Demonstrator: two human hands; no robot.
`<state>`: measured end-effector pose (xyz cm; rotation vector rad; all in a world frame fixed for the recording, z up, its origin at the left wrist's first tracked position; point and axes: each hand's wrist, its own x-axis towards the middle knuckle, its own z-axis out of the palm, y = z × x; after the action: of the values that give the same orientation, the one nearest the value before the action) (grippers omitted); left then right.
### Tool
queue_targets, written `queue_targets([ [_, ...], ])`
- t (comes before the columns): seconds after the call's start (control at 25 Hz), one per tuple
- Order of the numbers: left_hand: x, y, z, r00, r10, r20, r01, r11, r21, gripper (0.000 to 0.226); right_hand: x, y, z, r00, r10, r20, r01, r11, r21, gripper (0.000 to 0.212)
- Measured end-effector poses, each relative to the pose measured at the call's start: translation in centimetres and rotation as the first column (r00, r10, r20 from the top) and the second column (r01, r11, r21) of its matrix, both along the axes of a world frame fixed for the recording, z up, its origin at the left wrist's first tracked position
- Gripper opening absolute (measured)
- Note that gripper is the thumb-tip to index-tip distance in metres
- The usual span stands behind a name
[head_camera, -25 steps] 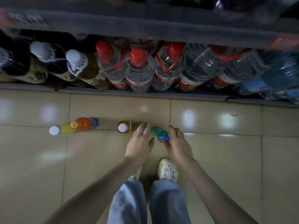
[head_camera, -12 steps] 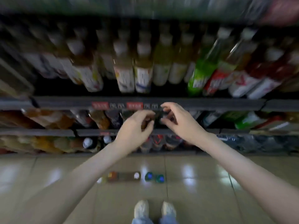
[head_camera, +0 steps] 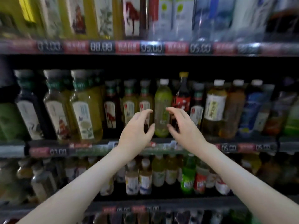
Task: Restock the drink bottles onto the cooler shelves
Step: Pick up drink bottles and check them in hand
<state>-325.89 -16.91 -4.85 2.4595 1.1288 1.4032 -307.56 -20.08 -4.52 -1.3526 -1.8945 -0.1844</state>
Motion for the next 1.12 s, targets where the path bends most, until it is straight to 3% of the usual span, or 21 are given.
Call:
queue_targets([
  [0.16, 3.7, 3.3, 2.4, 0.993, 0.033, -0.11, -0.051, 0.985, -0.163, 0.075, 2.6, 1.8, 1.3, 0.989, -0.144, -0.021, 0.144, 0.99, 0.005, 0.063],
  [0.32, 7.2, 6.1, 4.7, 0.996, 0.064, -0.069, -0.072, 0.99, -0.123, 0.081, 4.7, 2.3, 1.9, 0.963, -0.27, 0.024, 0.27, 0.963, 0.019, 0.072],
  [0.48, 9.0, 7.2, 5.6, 0.998, 0.069, -0.013, -0.07, 0.993, -0.099, 0.084, 5.1, 3.5, 3.3, 0.963, -0.269, 0.02, 0.267, 0.962, 0.057, 0.077],
  [0.68, 7.8, 6.4, 5.4, 0.997, 0.007, 0.076, -0.004, 0.999, -0.039, 0.084, 4.3, 5.5, 6.1, 0.975, -0.071, -0.213, 0.093, 0.991, 0.094, 0.087],
  [0.84, 5.4, 5.0, 4.8, 0.986, -0.053, 0.155, 0.048, 0.998, 0.039, 0.08, 3.0, 6.8, 8.5, 0.93, -0.128, -0.344, 0.138, 0.99, 0.007, 0.096],
  [0.96, 3.6, 4.2, 5.6, 0.996, -0.016, 0.086, 0.021, 0.998, -0.057, 0.079, 3.2, 6.3, 10.0, 0.916, -0.22, -0.334, 0.234, 0.972, 0.001, 0.063],
  [1.04, 2.5, 3.8, 5.6, 0.997, -0.007, 0.082, 0.015, 0.996, -0.087, 0.074, 3.5, 4.9, 9.8, 0.93, -0.111, -0.351, 0.15, 0.985, 0.085, 0.036],
  [1.12, 1.6, 3.0, 5.0, 0.994, -0.01, 0.109, 0.018, 0.997, -0.069, 0.067, 3.6, 3.3, 8.9, 0.917, 0.018, -0.397, 0.042, 0.989, 0.142, 0.023],
])
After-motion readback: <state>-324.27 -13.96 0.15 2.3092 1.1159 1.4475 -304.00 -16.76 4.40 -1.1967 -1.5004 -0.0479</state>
